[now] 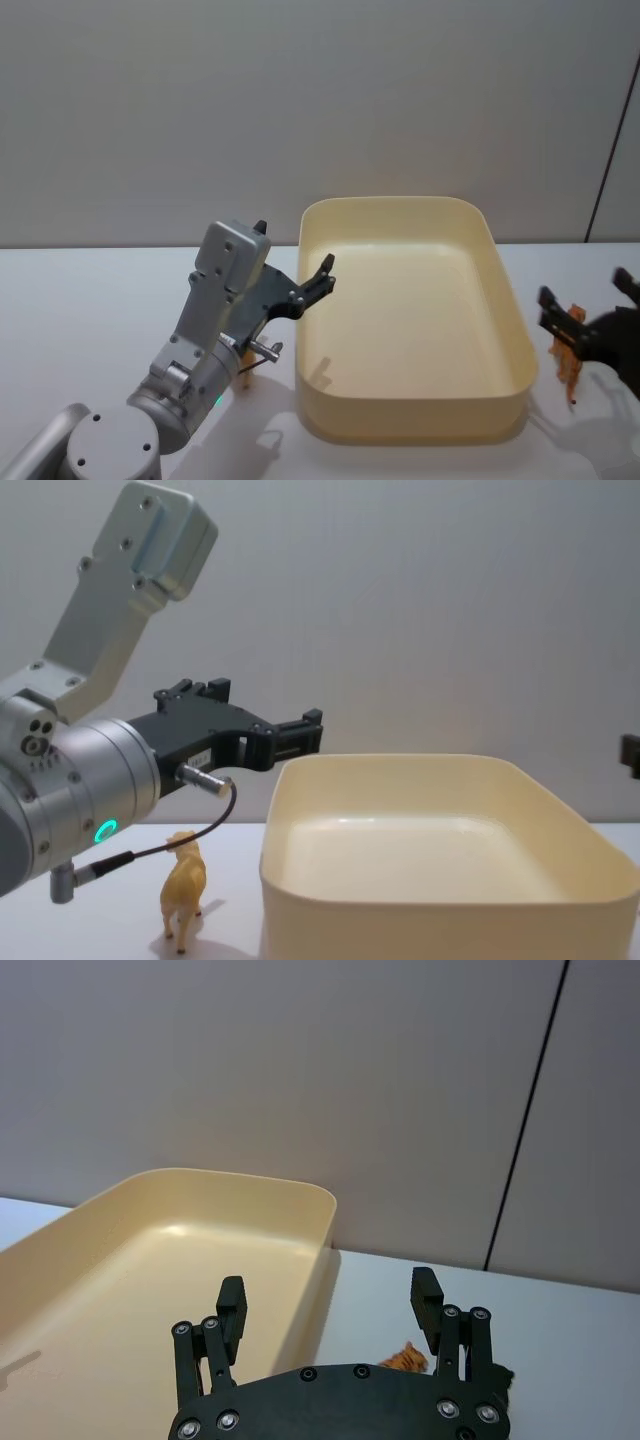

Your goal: Pick up the toy alternately with two hands and place it into the central storage box.

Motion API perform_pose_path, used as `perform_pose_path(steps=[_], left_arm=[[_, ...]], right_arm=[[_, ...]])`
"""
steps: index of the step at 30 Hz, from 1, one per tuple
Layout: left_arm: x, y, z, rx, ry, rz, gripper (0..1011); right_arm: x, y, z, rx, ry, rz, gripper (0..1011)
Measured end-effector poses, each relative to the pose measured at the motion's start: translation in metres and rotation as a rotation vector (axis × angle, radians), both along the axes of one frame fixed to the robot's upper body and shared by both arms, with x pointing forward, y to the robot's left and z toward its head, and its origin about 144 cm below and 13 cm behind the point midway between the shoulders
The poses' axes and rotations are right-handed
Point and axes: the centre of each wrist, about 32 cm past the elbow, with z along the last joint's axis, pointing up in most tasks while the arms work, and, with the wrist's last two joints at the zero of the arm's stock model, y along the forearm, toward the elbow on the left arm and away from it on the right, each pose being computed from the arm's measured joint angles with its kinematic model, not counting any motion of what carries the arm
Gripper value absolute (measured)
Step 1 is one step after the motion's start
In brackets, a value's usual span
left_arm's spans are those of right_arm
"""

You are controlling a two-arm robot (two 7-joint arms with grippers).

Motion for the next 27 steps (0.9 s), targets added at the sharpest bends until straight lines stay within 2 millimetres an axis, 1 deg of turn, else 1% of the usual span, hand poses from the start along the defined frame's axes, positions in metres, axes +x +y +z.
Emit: perform_pose_path(steps=[8,14,20,27], left_arm=[[0.0,0.0,0.0,0.0,0.0,0.0,1001],[0.0,0.0,0.0,0.0,0.0,0.0,1001],[0.0,0.0,0.0,0.0,0.0,0.0,1001],[0.0,0.0,0.0,0.0,0.0,0.0,1001]], right_arm=[[-0.015,-0.012,-0.001,-0.001,0.047,-0.052,1001],[-0.021,-0.016,-0.004,-0.003,0.087,-0.072,1001],[-0.02,-0.02,-0.007,-0.006,0.135,-0.097,1001],[-0.012,-0.021,-0.013,-0.012,0.192,-0.122,1001]])
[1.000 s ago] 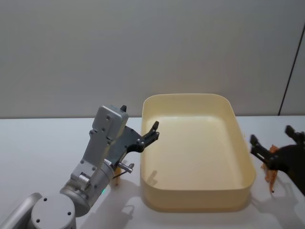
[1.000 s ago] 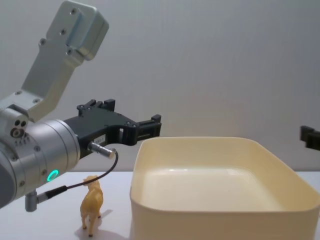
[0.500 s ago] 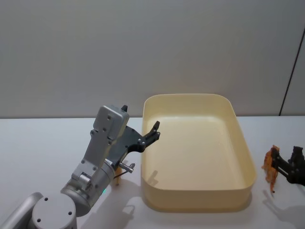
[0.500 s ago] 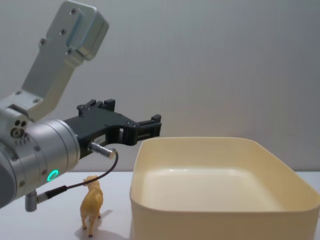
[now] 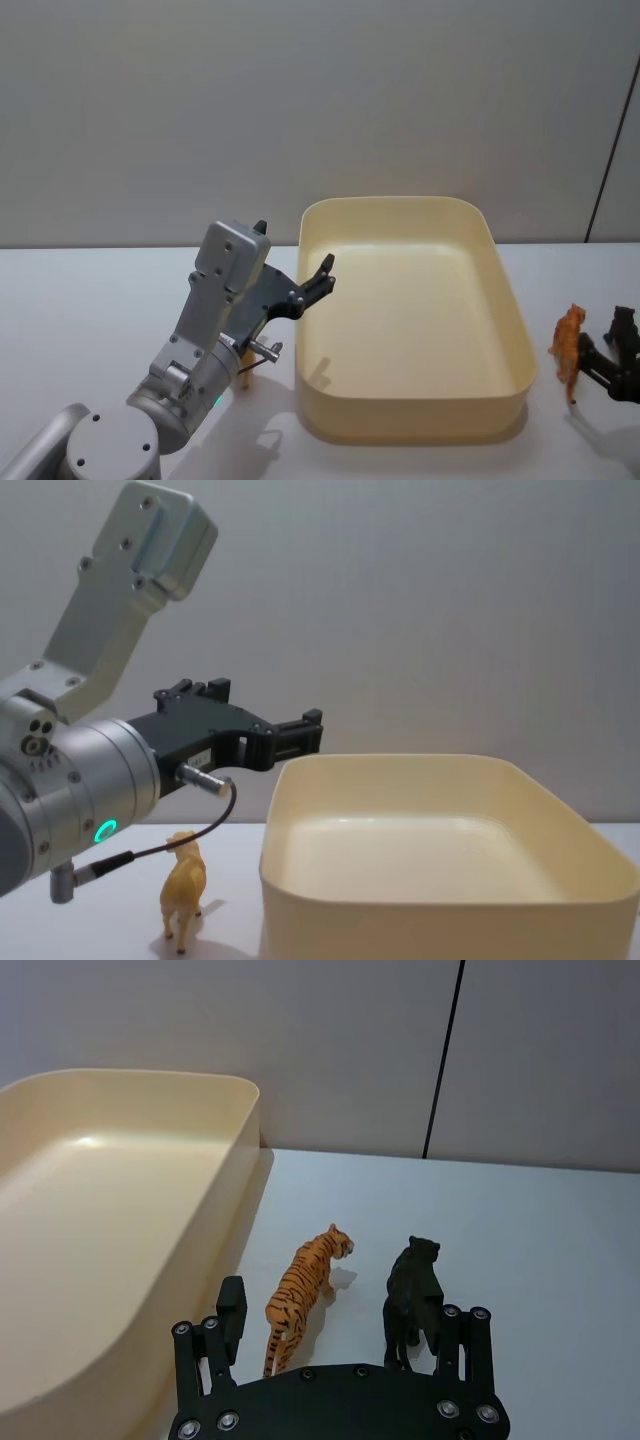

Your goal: Pick up the toy alternately with two hands and place it into the central storage box.

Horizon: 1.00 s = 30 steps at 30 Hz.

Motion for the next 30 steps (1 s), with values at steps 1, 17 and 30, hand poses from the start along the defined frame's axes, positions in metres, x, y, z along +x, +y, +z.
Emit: perform_pose_path(steps=[1,17,30], left_arm=[[0.0,0.0,0.0,0.0,0.0,0.0,1001],[0.0,0.0,0.0,0.0,0.0,0.0,1001],[0.0,0.0,0.0,0.0,0.0,0.0,1001]], right_arm=[[0.0,0.0,0.0,0.0,0.0,0.0,1001],[0.026,0.016,-0.015,-0.023,0.089,0.04,1001],[0.043,0.028,-0.025,-0.049,0.12,0.038,1001]])
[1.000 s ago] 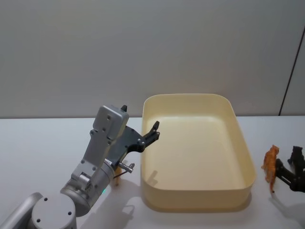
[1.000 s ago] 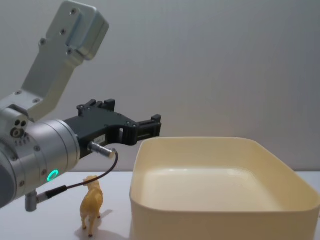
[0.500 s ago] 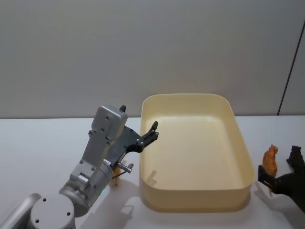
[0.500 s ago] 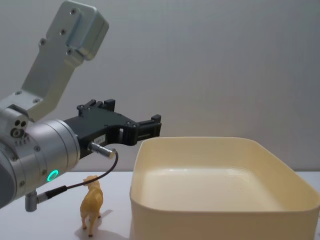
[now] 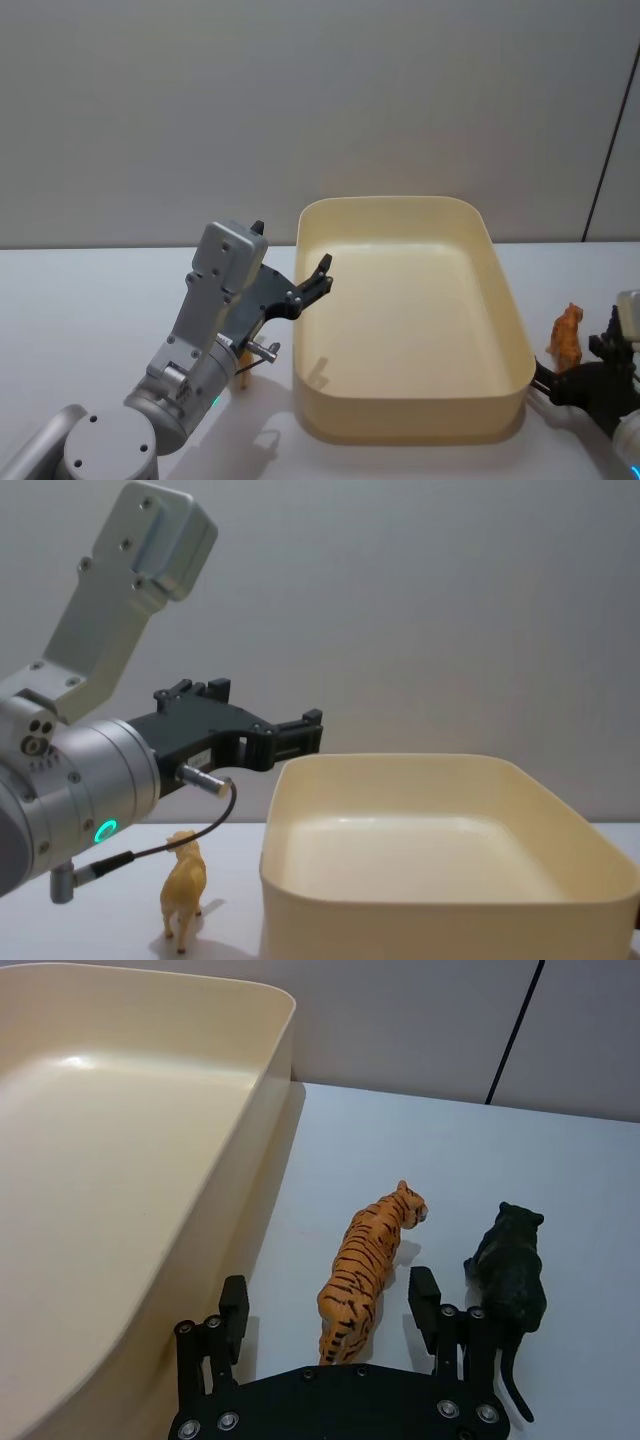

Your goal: Pick up the toy alternately with two hands and place it into the central storage box.

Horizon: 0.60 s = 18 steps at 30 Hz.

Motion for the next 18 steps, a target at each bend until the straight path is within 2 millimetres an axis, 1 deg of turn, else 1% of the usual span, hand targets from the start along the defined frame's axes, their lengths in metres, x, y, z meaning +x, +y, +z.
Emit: perform_pose_path(steps=[1,2,3,5,6,8,9,12,13,15,16,17,18], left_arm=[[0.0,0.0,0.0,0.0,0.0,0.0,1001],[0.0,0.0,0.0,0.0,0.0,0.0,1001],[0.0,0.0,0.0,0.0,0.0,0.0,1001],[0.0,0.0,0.0,0.0,0.0,0.0,1001],[0.0,0.0,0.0,0.0,0.0,0.0,1001],[0.0,0.0,0.0,0.0,0.0,0.0,1001],[0.0,0.0,0.0,0.0,0.0,0.0,1001],[0.0,0.0,0.0,0.0,0.0,0.0,1001],[0.0,0.0,0.0,0.0,0.0,0.0,1001],[0.0,0.0,0.0,0.0,0.0,0.0,1001],[0.0,0.0,0.0,0.0,0.0,0.0,1001],[0.0,0.0,0.0,0.0,0.0,0.0,1001],[0.0,0.0,0.0,0.0,0.0,0.0,1001]], right_arm=[[0.0012,0.0008,-0.0008,-0.002,0.002,-0.001,986],[0.0022,0.0016,-0.0015,-0.005,0.004,-0.001,949],[0.0022,0.0016,-0.0015,-0.005,0.004,-0.001,949],[0.0035,0.0026,-0.0023,-0.008,0.007,-0.002,907],[0.0043,0.0032,-0.0026,-0.009,0.008,-0.002,857],[0.0052,0.004,-0.0031,-0.011,0.009,-0.002,831],[0.0056,0.0042,-0.0031,-0.011,0.009,-0.002,766],[0.0066,0.005,-0.0036,-0.013,0.01,-0.003,710],[0.0068,0.0051,-0.0037,-0.013,0.011,-0.003,651],[0.0074,0.0057,-0.004,-0.015,0.011,-0.003,576],[0.0076,0.0058,-0.0042,-0.015,0.012,-0.003,576],[0.0077,0.0059,-0.0043,-0.016,0.012,-0.003,534],[0.0079,0.0062,-0.0044,-0.016,0.012,-0.003,515]])
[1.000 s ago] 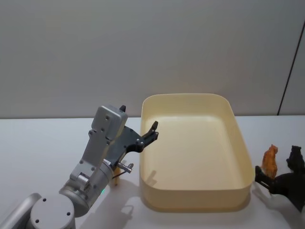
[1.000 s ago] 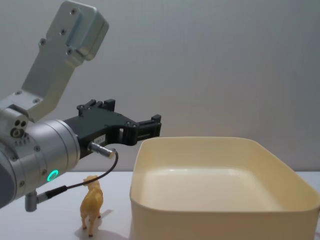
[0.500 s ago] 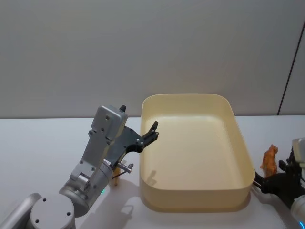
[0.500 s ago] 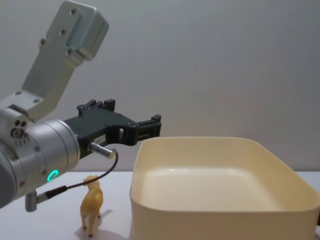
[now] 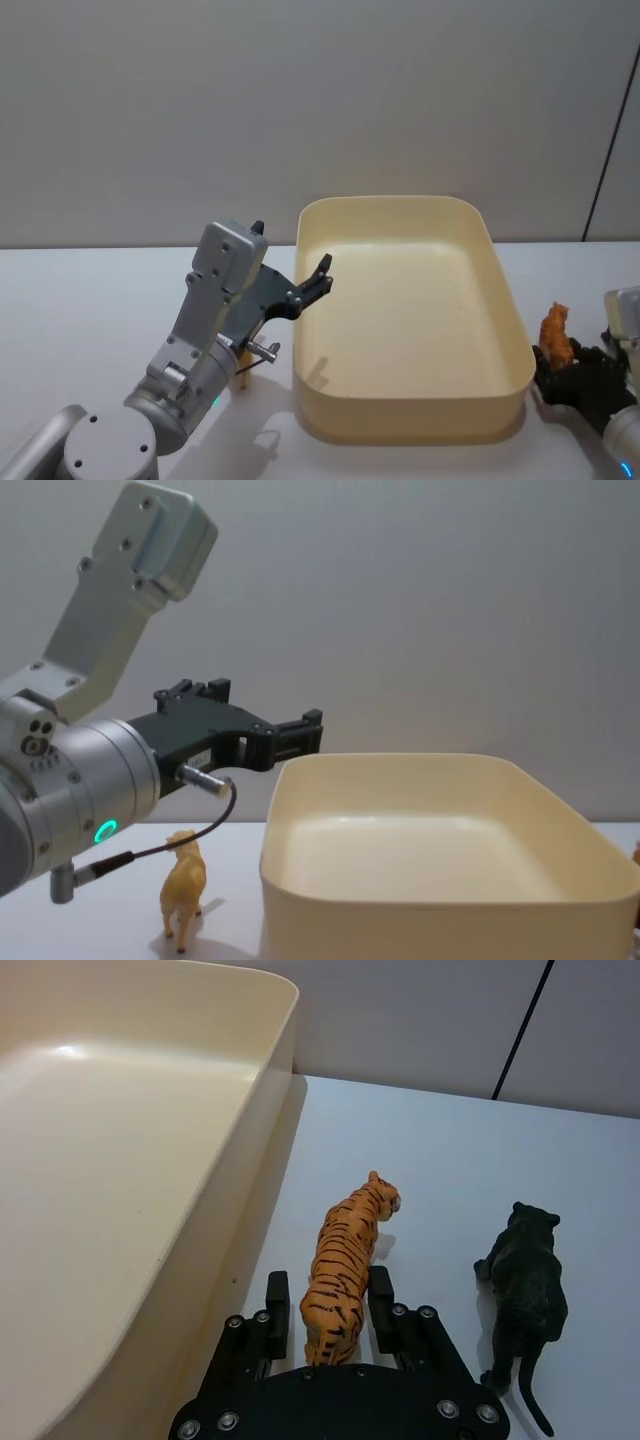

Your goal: Pick up the toy alternately with two hands and place it into the central storage box.

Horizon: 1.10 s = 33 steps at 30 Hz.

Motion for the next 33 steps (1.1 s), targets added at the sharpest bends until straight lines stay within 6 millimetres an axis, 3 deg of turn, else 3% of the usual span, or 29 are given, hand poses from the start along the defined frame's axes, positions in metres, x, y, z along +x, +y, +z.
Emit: perform_pose_path(steps=[2,8,19,33], left_arm=[[0.0,0.0,0.0,0.0,0.0,0.0,1001],[0.0,0.0,0.0,0.0,0.0,0.0,1001],[0.0,0.0,0.0,0.0,0.0,0.0,1001],[0.0,0.0,0.0,0.0,0.0,0.0,1001]], right_arm=[[0.0,0.0,0.0,0.0,0.0,0.0,430],[0.0,0.0,-0.001,-0.002,0.002,-0.004,301],[-0.008,-0.006,0.005,-0.024,-0.017,-0.044,297],[-0.003,-0.003,0.044,0.026,-0.115,0.014,297]])
